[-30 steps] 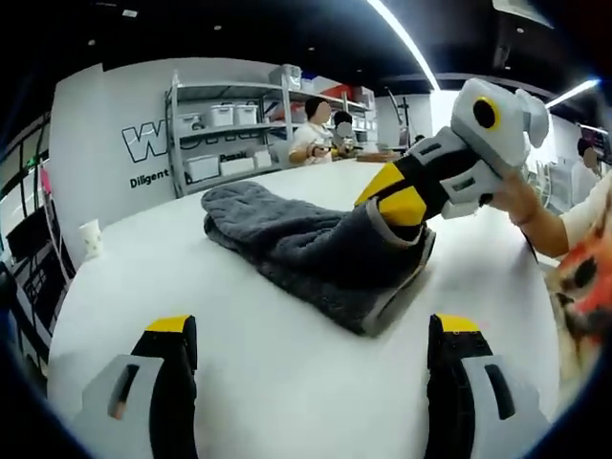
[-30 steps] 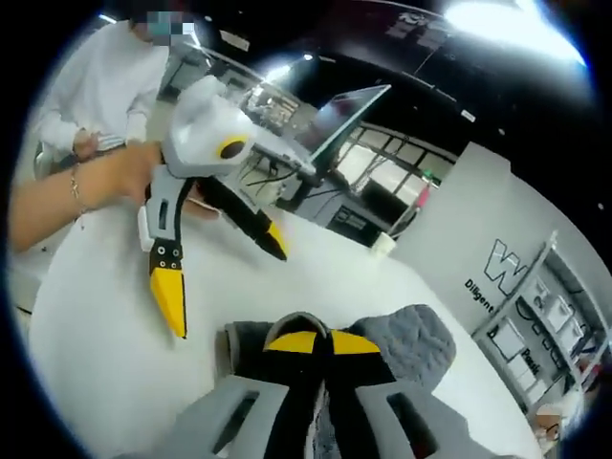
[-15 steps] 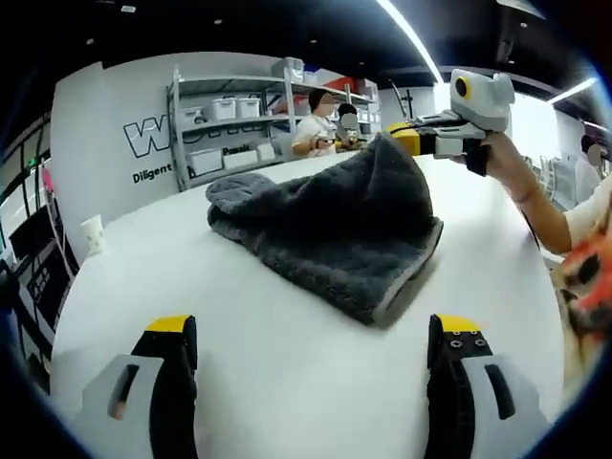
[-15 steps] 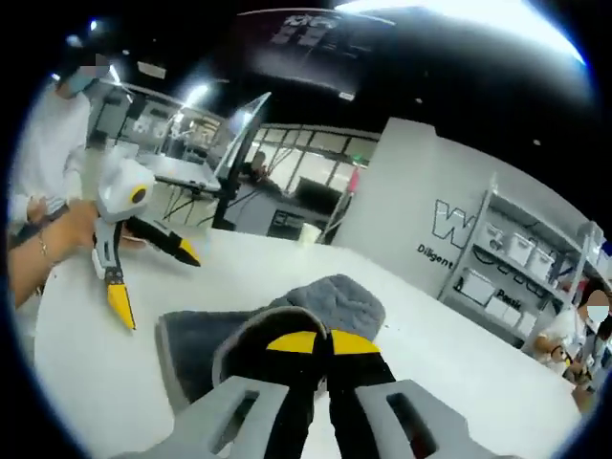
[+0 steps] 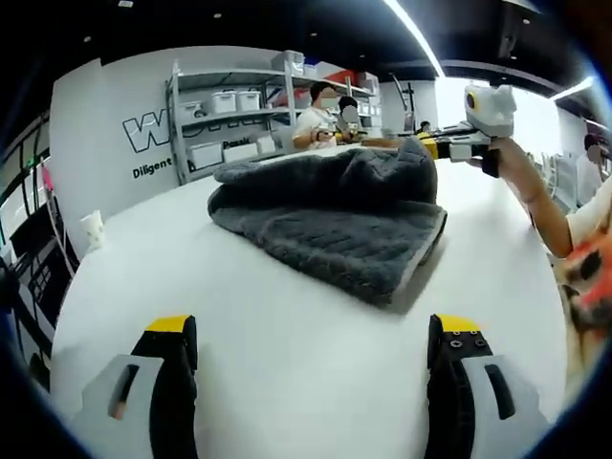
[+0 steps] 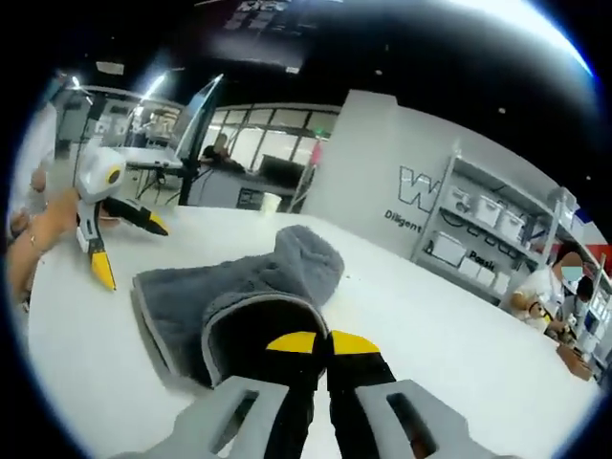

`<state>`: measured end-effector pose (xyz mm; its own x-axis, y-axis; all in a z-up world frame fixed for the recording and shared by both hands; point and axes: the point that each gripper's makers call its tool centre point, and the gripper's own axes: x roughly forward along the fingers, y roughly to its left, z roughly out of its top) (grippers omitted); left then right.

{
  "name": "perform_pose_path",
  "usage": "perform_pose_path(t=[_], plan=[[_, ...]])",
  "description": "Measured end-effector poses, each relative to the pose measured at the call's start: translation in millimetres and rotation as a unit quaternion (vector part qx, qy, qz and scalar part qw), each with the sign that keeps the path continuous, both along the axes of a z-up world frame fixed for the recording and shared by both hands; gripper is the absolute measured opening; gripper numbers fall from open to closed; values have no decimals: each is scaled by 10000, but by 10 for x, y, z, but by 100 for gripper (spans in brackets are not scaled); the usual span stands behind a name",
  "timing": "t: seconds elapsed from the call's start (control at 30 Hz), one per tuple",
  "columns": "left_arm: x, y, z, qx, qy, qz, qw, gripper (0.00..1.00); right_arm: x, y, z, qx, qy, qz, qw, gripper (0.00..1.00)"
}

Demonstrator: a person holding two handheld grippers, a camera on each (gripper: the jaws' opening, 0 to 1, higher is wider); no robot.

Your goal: Open the folded towel by lifting each exposed corner and separating the folded layers until the towel lies flat within the target outline without major curled edges

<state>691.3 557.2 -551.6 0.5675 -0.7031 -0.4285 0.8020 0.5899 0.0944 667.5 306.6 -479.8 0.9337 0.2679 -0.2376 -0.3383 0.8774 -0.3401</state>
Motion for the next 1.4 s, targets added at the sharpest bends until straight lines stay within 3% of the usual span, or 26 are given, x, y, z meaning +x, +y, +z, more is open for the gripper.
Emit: perform_pose_path(t=[0.4, 0.7, 1.13, 1.4], plan=[[-5, -8, -14, -12, 35, -7, 10000, 100, -92, -301, -364, 146, 434, -335, 9984, 0], [-18, -13, -42, 48, 57, -10, 10000, 100, -226, -369, -571, 114, 713, -374, 9967, 0], [-19, -15, -16, 33, -12, -3, 10000, 100, -259, -472, -776, -39, 1074, -274, 9938, 0], [-3, -5, -5, 2, -15, 0, 10000, 100, -227, -511, -789, -94, 1138, -239, 9932, 0]])
